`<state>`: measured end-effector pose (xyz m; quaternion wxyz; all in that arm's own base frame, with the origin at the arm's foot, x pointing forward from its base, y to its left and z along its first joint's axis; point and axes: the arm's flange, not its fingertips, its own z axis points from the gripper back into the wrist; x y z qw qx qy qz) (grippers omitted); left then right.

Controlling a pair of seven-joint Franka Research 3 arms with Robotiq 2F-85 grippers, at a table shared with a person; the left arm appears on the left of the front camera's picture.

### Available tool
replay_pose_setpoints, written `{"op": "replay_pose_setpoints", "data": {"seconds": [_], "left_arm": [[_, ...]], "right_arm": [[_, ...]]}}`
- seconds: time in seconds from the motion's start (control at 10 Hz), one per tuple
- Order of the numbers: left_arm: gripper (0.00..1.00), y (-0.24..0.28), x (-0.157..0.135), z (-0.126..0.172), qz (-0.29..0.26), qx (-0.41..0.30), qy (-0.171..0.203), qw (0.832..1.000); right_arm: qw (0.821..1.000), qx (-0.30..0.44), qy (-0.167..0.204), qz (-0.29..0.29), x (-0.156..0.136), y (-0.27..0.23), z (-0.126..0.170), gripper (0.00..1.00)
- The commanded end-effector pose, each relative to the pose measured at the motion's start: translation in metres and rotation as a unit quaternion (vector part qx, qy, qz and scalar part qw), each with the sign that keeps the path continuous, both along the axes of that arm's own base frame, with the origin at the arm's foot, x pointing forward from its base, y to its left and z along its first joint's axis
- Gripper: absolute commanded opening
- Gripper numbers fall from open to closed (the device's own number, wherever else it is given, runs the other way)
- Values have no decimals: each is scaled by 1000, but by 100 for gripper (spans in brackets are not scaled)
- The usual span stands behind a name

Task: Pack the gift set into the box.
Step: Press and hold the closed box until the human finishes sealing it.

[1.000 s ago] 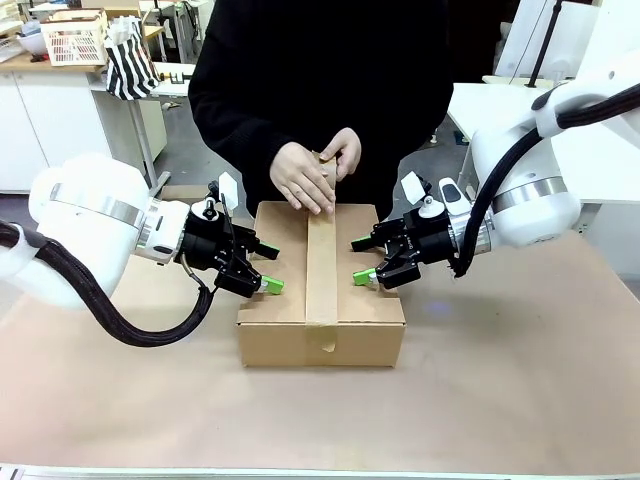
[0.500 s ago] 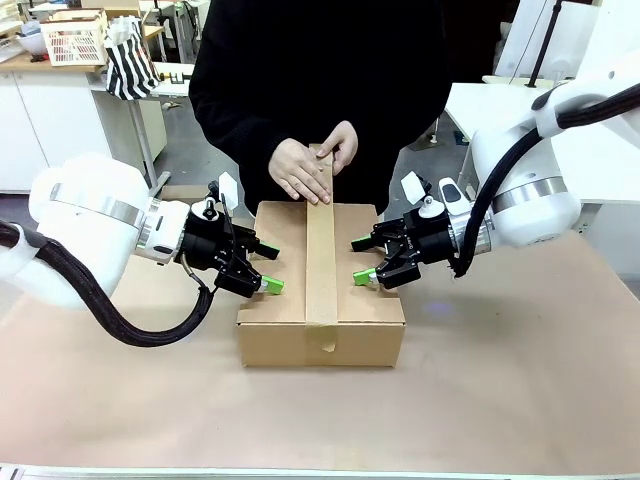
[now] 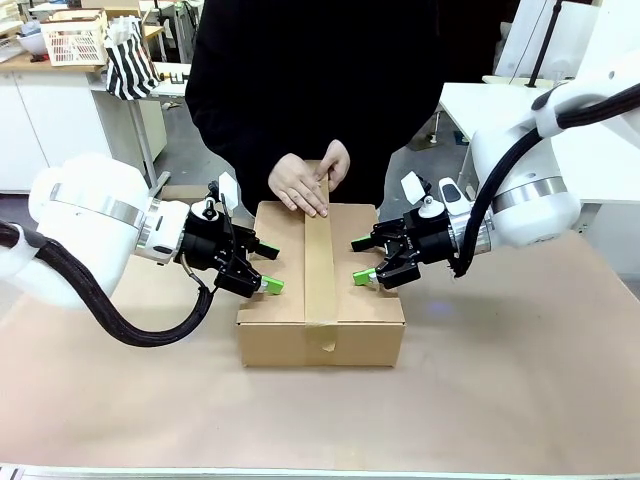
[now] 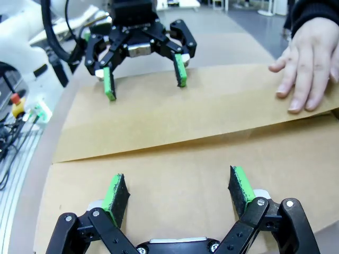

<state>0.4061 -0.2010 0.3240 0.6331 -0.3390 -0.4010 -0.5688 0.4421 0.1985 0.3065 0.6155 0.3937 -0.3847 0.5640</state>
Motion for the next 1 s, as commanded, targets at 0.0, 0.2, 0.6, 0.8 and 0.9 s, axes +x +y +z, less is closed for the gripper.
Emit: {"op": "replay_pose_setpoints", "data": {"seconds": [0.0,0.2,0.6,0.8,0.9], "left_arm": [[100,1,-2,-2,-3,-2,4,1000],[100,1,-2,-2,-3,-2,4,1000],[100,1,-2,-2,-3,-2,4,1000],[100,1,-2,-2,-3,-2,4,1000],[100,1,-2,-2,-3,-2,4,1000]], "right_arm": [[1000,6,-11,-3,-2,2,-3,100],[1000,6,-11,-3,-2,2,-3,100],[1000,6,-11,-3,-2,2,-3,100],[1000,6,-11,-3,-2,2,-3,100],[1000,6,-11,-3,-2,2,-3,100]]}}
